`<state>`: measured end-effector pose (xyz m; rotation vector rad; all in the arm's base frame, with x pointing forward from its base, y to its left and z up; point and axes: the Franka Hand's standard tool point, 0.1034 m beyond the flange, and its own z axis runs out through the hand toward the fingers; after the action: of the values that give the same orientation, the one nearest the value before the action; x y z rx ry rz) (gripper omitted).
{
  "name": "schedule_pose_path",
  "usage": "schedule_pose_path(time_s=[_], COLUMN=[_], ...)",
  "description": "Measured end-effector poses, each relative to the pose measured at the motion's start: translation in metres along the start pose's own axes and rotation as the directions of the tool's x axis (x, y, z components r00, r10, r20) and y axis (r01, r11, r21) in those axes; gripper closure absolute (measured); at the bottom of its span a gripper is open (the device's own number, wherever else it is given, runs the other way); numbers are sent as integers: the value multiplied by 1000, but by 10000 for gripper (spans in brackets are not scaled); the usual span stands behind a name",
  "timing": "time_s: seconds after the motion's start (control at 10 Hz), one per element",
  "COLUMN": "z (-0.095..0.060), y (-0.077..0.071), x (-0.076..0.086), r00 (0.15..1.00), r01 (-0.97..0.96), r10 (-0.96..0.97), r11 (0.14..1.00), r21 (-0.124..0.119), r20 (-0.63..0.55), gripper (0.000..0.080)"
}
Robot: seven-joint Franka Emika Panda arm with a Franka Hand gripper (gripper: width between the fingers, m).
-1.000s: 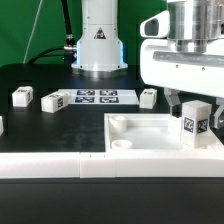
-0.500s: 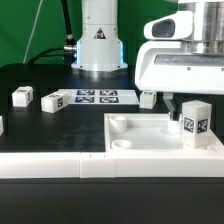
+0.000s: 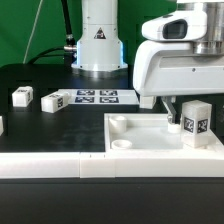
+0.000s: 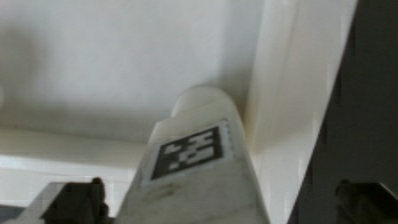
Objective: Assemble one leg
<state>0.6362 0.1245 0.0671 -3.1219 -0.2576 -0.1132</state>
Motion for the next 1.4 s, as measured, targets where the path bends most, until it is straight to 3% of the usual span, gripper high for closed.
schedule_pose_path(time_s=[0.1, 0.3, 0.7, 0.9, 1.2, 1.4], z=[0, 0, 0, 1, 1, 2], y=[0, 0, 0, 2, 2, 3], x=[0, 0, 0, 0, 0, -1], r00=[1000, 1000, 997, 948, 779, 588], r01=[-14, -14, -77, -317, -627, -809], r10=[14, 14, 77, 317, 627, 809], r11=[1000, 1000, 997, 948, 779, 588], r21=[0, 0, -1, 4, 4, 2], r20=[0, 0, -1, -2, 0, -2], gripper=[165, 511, 511, 511, 509, 509])
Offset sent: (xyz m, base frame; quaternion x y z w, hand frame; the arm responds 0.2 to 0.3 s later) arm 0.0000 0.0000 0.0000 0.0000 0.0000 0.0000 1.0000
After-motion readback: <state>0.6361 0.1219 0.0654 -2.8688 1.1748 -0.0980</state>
